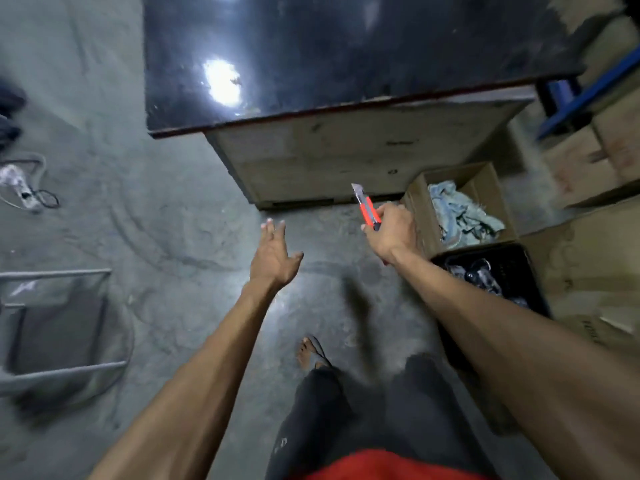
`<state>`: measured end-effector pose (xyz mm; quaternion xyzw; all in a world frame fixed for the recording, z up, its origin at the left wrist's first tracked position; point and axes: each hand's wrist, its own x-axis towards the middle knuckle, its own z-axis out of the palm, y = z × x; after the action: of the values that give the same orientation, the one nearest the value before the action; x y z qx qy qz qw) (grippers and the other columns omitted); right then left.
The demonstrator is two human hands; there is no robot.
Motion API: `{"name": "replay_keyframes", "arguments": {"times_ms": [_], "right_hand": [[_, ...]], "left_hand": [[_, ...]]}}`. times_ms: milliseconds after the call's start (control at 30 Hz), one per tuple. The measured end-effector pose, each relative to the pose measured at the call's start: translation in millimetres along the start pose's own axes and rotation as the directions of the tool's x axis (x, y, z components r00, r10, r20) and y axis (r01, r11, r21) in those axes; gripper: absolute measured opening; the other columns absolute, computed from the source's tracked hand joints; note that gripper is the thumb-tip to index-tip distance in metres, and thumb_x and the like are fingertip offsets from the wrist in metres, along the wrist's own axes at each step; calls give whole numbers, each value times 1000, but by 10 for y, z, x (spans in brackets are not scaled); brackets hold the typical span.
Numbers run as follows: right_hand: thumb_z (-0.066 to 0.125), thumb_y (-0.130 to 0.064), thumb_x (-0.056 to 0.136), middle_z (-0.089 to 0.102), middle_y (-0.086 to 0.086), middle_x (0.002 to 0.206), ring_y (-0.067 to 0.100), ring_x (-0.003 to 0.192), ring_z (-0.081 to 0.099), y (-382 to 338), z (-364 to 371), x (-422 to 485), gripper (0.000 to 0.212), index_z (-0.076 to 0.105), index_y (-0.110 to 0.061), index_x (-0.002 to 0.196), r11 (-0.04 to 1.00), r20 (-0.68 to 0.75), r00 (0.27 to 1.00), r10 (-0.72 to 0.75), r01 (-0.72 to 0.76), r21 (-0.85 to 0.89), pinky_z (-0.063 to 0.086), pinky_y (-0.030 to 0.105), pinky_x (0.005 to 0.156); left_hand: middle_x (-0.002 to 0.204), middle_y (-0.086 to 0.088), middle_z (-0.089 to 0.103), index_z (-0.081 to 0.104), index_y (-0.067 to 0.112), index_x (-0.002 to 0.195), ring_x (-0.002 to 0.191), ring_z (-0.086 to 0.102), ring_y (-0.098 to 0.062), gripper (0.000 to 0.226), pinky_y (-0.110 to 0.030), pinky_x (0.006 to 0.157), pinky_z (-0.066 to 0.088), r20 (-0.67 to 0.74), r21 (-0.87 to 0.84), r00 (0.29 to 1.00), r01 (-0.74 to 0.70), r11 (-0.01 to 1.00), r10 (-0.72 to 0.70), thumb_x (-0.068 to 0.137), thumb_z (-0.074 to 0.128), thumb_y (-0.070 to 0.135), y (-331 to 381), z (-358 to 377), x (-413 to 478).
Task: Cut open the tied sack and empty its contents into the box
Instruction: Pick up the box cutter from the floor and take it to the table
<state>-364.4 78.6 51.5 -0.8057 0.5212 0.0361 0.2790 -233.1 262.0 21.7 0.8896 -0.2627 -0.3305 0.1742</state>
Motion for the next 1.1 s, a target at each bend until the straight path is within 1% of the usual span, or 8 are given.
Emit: {"name": "replay_keyframes", "arguments": {"times_ms": [167,267,433,533,700,767,967,1100], "right_hand": [[78,-39,80,68,12,112,32,104,67,-722,-691,11,36,72,-17,108,990,-121,987,-102,113,82,54,38,85],[77,-39,81,66,12,112,34,103,67,-998,-875,211,34,71,-16,106,987,-172,979,-111,128,95,52,37,81],[78,-38,81,67,12,108,34,100,68,-1416,-1048,802,33,71,-13,101,982,-211,966,-149,170,86,53,36,79],[78,-38,82,67,10,106,32,95,69,-1666,-1127,1356,33,71,-13,102,981,-214,965,-152,173,84,53,35,77],[78,-36,83,67,10,105,32,95,69,-2060,-1219,2472,35,69,-11,105,980,-238,960,-145,172,97,52,34,74],[79,-35,82,67,10,105,31,96,68,-2189,-1238,2847,36,68,-10,105,982,-235,962,-143,167,85,52,34,75],[76,-36,84,67,11,112,32,102,68,-2461,-1181,3783,36,65,-10,107,992,-144,983,-117,121,21,54,36,80],[75,-32,86,63,11,112,31,101,67,-2515,-986,4268,34,60,-8,106,997,-101,992,-77,80,23,52,36,78]], "left_hand": [[172,-18,4,18,5,162,160,1,-30,78,-36,126,11,-166,4,981,-106,994,105,99,60,22,421,-1025,11],[172,-18,4,19,5,162,160,1,-30,78,-35,126,8,-233,19,957,-172,985,172,98,61,22,621,-1444,258],[173,-13,3,17,10,163,160,-1,-25,77,-36,126,11,-292,33,928,-234,972,233,100,59,23,880,-1887,888],[173,-8,2,16,13,164,160,-1,-22,77,-40,126,16,-309,37,924,-225,974,225,100,57,27,1000,-2049,1405],[173,-8,1,15,14,164,160,-1,-22,77,-39,126,16,-310,28,932,-187,982,186,101,57,26,1249,-2312,2385],[173,-9,1,15,13,164,160,-1,-23,77,-38,127,15,-286,15,944,-168,986,165,101,57,25,1325,-2375,2740],[172,-15,-3,13,8,163,160,-4,-28,80,-37,127,12,-159,13,984,-80,997,81,100,58,26,1435,-2410,3662],[171,-18,-6,9,8,164,160,-7,-30,79,-39,129,9,-129,109,991,-11,994,25,103,52,33,1416,-2323,4184]]}}
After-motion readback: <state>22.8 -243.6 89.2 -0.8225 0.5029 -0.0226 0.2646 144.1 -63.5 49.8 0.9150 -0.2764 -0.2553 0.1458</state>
